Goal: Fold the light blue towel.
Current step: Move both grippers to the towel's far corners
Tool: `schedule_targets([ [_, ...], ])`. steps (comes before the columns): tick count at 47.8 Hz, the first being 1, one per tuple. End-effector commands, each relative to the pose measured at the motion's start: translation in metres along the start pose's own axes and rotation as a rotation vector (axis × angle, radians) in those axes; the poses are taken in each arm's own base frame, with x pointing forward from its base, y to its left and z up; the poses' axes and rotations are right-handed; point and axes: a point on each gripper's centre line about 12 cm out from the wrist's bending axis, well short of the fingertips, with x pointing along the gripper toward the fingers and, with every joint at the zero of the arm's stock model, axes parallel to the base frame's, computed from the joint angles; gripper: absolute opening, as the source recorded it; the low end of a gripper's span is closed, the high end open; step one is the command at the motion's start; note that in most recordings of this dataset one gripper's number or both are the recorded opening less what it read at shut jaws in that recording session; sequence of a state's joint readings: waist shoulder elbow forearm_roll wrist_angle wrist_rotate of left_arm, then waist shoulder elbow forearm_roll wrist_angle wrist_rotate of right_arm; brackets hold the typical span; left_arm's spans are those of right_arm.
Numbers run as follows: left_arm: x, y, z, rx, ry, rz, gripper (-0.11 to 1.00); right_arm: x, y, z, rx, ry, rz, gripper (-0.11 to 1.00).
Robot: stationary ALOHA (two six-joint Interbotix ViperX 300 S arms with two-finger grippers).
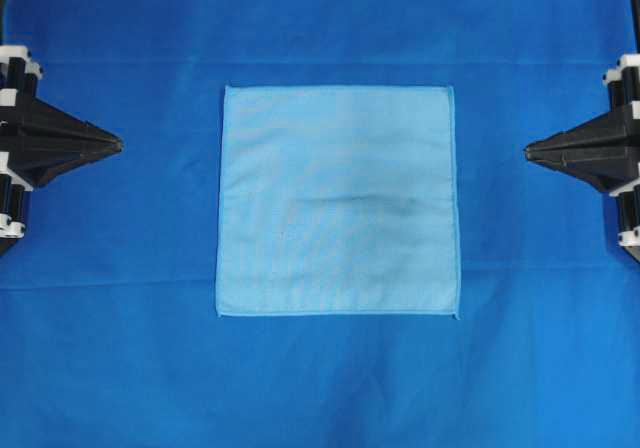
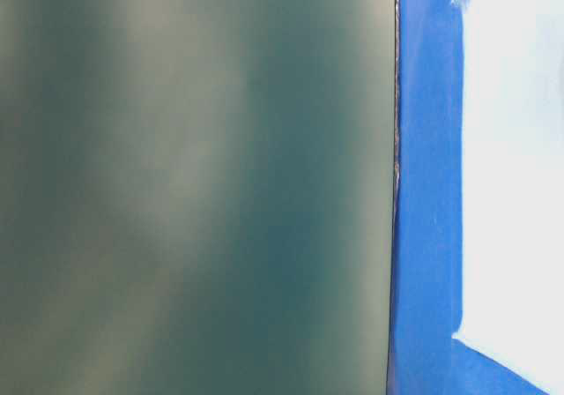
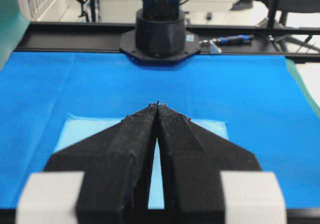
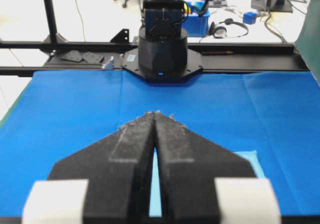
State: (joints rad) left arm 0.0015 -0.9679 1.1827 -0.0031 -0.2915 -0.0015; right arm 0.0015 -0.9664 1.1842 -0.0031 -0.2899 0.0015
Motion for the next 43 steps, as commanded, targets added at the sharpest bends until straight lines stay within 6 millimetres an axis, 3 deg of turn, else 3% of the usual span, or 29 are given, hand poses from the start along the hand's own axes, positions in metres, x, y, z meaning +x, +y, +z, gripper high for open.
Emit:
schedule_targets([
  [1,0.008,0.002,0.004,-0.011,-0.002,0.011,0.00,0.004,-0.004,0.011,-0.002,-0.028,-0.018,0.00],
  [8,0.019,0.011,-0.006,-0.003,0.010,0.055,0.00,0.010,-0.016,0.006,0.006,0.056,-0.076,0.00],
  [17,0.039,0.042,-0.035,-0.027,0.128,0.179,0.00,0.019,-0.042,-0.011,0.026,0.155,-0.195,0.00],
  [28,0.063,0.074,-0.064,-0.039,0.256,0.279,0.02,0.026,-0.087,-0.052,0.097,0.338,-0.378,0.01],
  [32,0.070,0.084,-0.081,-0.048,0.318,0.306,0.18,0.030,-0.101,-0.066,0.112,0.403,-0.422,0.03],
  [41,0.080,0.105,-0.113,-0.070,0.426,0.362,0.73,0.038,-0.132,-0.104,0.140,0.567,-0.499,0.56],
  [43,0.082,0.110,-0.120,-0.075,0.445,0.374,0.81,0.041,-0.136,-0.112,0.142,0.600,-0.504,0.59],
])
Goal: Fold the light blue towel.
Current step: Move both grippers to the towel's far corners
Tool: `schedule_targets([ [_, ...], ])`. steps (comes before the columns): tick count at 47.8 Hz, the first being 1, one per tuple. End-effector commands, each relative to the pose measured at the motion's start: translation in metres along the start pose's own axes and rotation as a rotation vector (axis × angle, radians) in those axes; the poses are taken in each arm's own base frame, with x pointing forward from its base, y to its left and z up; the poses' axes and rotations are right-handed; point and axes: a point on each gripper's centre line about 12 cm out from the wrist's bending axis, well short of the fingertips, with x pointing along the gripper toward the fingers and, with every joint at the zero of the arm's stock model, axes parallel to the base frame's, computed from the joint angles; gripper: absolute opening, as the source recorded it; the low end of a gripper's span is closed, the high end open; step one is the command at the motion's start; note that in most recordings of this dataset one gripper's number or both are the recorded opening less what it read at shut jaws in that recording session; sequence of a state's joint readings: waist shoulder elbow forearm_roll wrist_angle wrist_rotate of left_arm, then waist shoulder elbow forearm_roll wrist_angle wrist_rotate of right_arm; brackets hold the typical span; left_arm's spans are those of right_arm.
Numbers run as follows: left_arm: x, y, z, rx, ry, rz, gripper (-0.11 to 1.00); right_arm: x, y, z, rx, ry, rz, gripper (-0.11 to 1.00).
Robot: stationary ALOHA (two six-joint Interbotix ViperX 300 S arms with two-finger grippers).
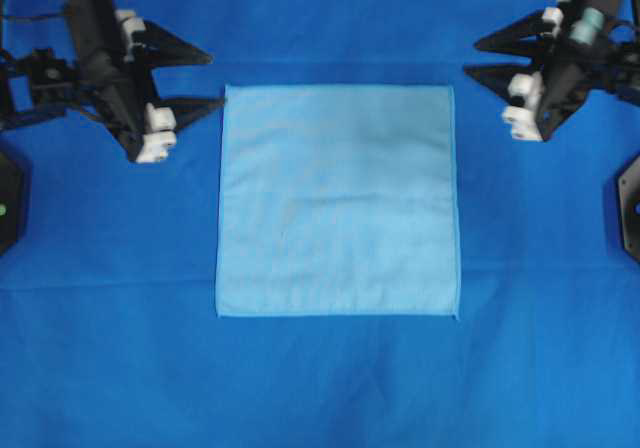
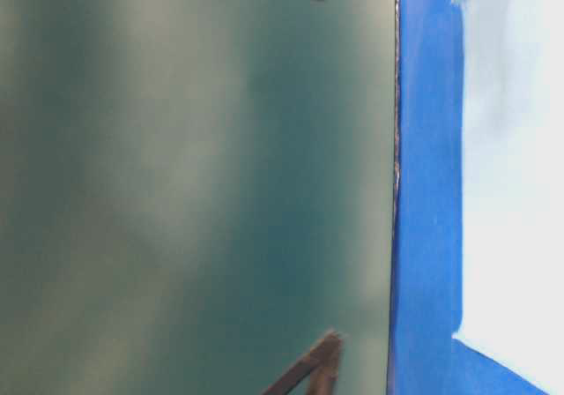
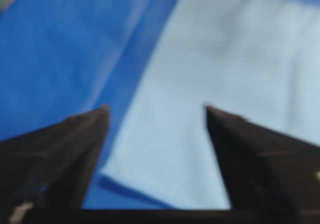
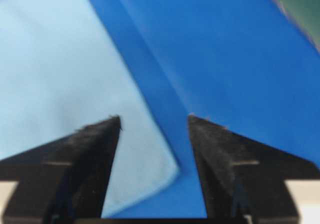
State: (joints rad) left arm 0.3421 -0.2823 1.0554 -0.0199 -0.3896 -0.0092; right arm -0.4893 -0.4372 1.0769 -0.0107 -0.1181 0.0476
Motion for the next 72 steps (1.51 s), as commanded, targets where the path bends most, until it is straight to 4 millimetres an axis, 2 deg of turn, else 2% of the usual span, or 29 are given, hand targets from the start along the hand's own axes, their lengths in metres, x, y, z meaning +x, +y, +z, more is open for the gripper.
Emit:
schedule_targets([
  [1,0.013,0.008,0.001,-0.006,0.006,0.025,0.84,0.017,-0.005,0.000,-0.013,0.038,-0.015,0.58],
  [9,0.031,0.022,-0.017,-0.012,0.065,0.065,0.85,0.049,-0.013,-0.016,-0.034,0.147,-0.029,0.54],
  [20,0.051,0.031,-0.040,-0.021,0.146,0.085,0.85,0.078,-0.014,-0.035,-0.060,0.246,-0.023,0.54],
  [34,0.070,0.035,-0.068,-0.026,0.238,0.093,0.84,0.091,-0.014,-0.052,-0.058,0.316,-0.022,0.54],
  [44,0.074,0.036,-0.073,-0.027,0.275,0.093,0.80,0.091,-0.015,-0.056,-0.052,0.330,-0.023,0.53],
  [49,0.074,0.036,-0.078,-0.025,0.332,0.091,0.65,0.091,-0.014,-0.057,-0.058,0.345,-0.023,0.42],
  [57,0.073,0.032,-0.083,0.025,0.393,0.071,0.18,0.091,-0.013,-0.057,-0.064,0.352,-0.020,0.01],
  [60,0.073,0.031,-0.083,0.040,0.395,0.066,0.05,0.091,-0.013,-0.057,-0.066,0.350,-0.020,0.00],
  [62,0.074,0.031,-0.082,0.042,0.392,0.066,0.02,0.091,-0.013,-0.056,-0.066,0.349,-0.020,0.00],
  [72,0.073,0.031,-0.072,0.042,0.383,0.066,0.02,0.089,-0.013,-0.046,-0.068,0.323,-0.020,0.00],
])
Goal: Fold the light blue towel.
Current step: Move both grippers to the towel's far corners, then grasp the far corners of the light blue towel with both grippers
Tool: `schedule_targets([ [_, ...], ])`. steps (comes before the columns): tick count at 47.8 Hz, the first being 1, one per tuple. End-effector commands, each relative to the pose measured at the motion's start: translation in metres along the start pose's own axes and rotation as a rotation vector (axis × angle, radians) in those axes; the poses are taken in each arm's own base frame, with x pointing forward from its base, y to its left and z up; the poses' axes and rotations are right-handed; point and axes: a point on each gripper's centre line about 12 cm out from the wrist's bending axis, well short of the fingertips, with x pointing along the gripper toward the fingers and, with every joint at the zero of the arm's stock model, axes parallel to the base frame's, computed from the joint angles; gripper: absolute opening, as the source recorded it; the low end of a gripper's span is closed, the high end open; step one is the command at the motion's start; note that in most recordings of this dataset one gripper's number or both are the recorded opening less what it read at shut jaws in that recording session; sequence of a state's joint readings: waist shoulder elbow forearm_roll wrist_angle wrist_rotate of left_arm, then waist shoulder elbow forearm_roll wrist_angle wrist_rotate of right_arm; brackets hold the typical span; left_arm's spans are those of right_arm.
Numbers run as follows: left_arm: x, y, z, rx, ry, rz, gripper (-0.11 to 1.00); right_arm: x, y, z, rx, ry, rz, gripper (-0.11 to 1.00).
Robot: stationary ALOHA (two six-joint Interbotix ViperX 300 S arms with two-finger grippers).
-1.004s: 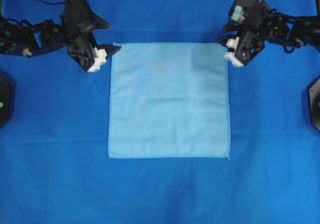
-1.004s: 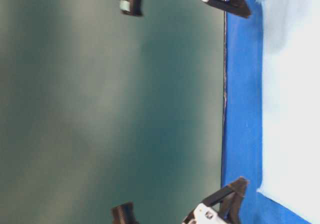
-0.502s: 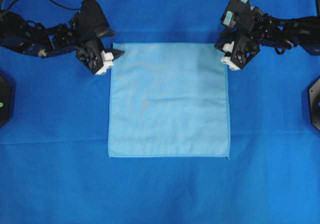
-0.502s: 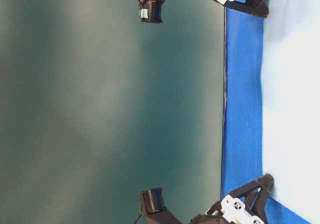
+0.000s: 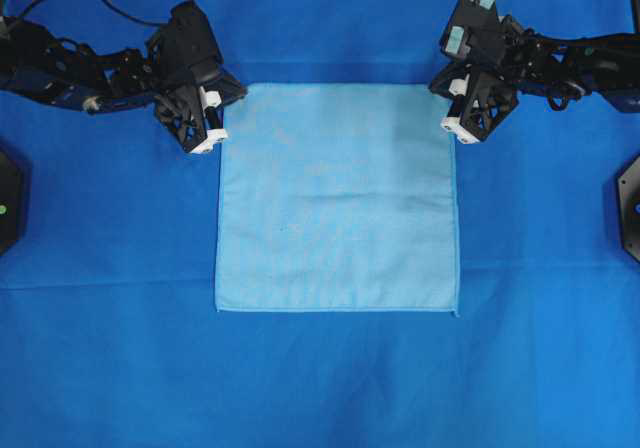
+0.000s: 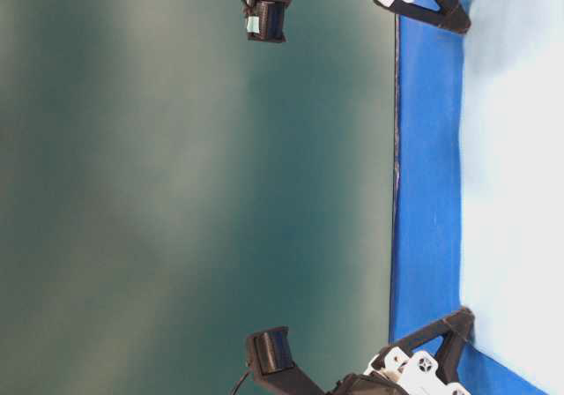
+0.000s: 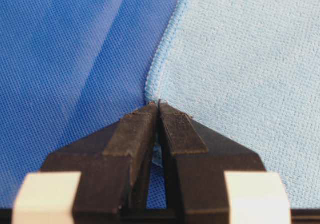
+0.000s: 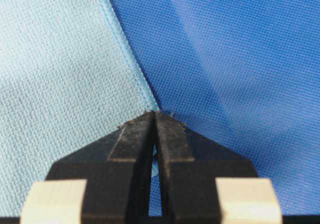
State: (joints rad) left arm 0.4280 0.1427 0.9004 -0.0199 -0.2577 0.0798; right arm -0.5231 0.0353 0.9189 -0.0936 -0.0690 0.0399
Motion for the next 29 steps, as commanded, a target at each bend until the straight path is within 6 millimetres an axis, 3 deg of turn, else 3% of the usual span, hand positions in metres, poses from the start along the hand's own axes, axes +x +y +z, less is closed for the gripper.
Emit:
schedule_targets([
  [1,-0.006,0.002,0.012,0.001,-0.023,0.003,0.02,-0.008,-0.002,0.014,0.002,-0.047,-0.006,0.00],
  [13,-0.034,0.003,0.041,0.008,-0.073,0.005,0.02,-0.036,-0.003,0.034,-0.006,-0.122,-0.013,0.00],
  [29,-0.043,-0.001,0.049,0.094,-0.103,0.000,0.02,-0.046,0.001,0.035,0.007,-0.114,-0.006,0.00],
])
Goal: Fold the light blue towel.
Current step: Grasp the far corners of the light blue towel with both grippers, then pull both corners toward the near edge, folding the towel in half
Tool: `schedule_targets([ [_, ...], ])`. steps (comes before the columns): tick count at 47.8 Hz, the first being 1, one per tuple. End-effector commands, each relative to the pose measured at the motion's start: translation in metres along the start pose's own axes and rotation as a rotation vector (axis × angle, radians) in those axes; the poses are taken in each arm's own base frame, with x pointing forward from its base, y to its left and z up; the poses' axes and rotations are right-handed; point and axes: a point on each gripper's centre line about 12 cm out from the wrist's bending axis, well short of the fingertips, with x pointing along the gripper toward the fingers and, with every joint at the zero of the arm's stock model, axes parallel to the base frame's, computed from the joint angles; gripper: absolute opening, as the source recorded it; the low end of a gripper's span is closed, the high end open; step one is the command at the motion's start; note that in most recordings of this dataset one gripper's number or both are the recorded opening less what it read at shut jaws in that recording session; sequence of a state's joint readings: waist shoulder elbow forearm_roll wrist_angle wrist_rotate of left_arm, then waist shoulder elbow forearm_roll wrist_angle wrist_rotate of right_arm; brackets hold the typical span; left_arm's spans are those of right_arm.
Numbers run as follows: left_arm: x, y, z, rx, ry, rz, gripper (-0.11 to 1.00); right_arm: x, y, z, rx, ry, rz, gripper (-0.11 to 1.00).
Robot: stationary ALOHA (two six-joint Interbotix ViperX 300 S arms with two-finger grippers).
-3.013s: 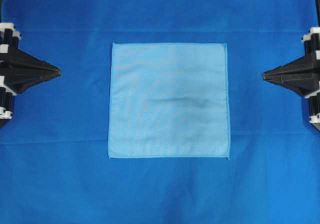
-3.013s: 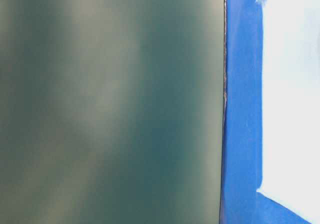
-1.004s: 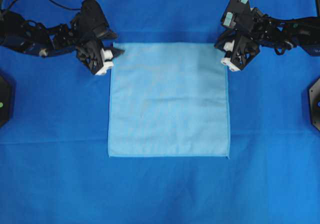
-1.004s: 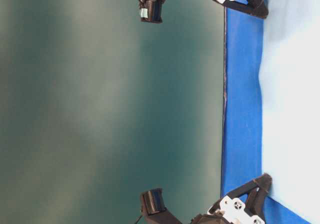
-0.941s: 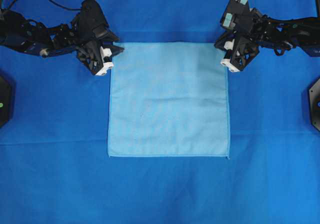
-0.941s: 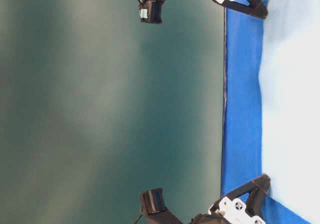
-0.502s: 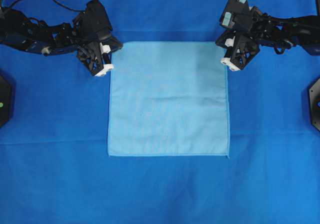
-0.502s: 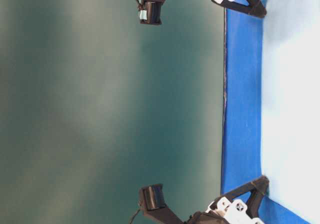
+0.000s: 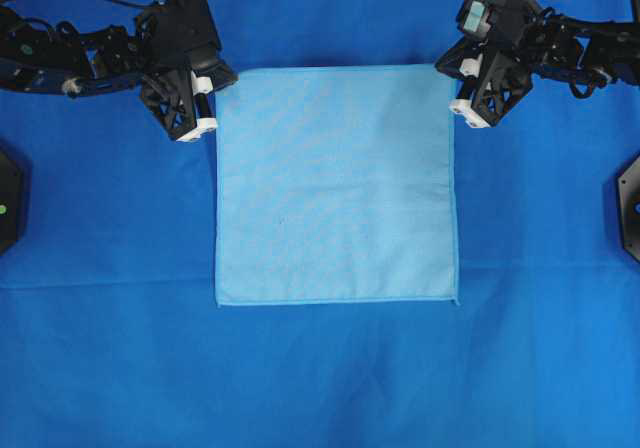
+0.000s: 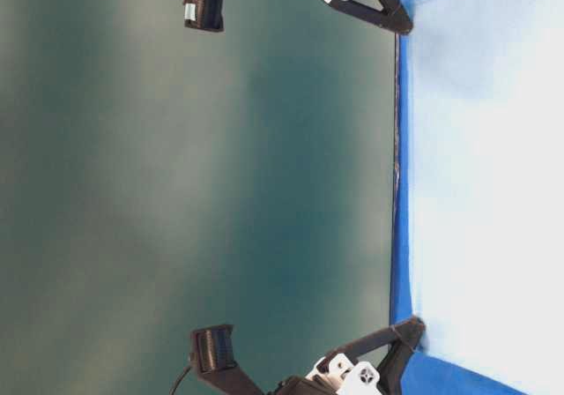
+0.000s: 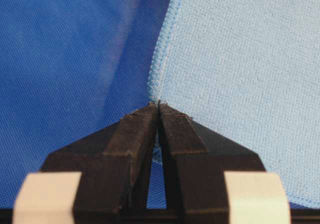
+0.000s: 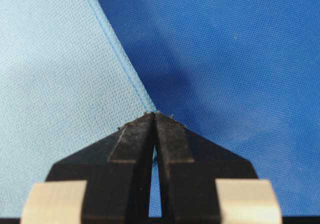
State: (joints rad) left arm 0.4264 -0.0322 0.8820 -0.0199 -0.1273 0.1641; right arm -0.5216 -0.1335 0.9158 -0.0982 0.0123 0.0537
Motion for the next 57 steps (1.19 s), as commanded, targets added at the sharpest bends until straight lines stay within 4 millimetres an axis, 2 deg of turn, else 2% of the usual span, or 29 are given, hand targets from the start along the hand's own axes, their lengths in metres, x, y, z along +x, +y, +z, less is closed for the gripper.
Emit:
schedule_targets([
  [1,-0.006,-0.003,0.013,0.013,-0.043,-0.004,0.02,-0.007,0.004,0.007,-0.002,-0.019,0.009,0.00],
  [9,-0.014,-0.022,0.019,0.059,-0.069,-0.047,0.02,-0.015,0.020,0.006,0.008,0.004,0.042,0.00],
  [19,-0.027,-0.060,0.010,0.107,-0.017,-0.143,0.02,-0.033,0.059,-0.003,-0.008,0.045,0.130,0.00],
  [31,-0.040,-0.125,-0.003,0.200,0.033,-0.298,0.02,-0.047,0.108,-0.023,-0.025,0.091,0.246,0.00],
  [39,-0.049,-0.158,-0.007,0.203,0.040,-0.372,0.02,-0.057,0.138,-0.033,-0.040,0.113,0.319,0.00],
  [49,-0.057,-0.189,-0.009,0.168,0.054,-0.439,0.02,-0.066,0.164,-0.044,-0.063,0.138,0.381,0.00],
  [57,-0.062,-0.211,-0.007,0.176,0.047,-0.485,0.02,-0.070,0.176,-0.050,-0.074,0.152,0.409,0.01],
])
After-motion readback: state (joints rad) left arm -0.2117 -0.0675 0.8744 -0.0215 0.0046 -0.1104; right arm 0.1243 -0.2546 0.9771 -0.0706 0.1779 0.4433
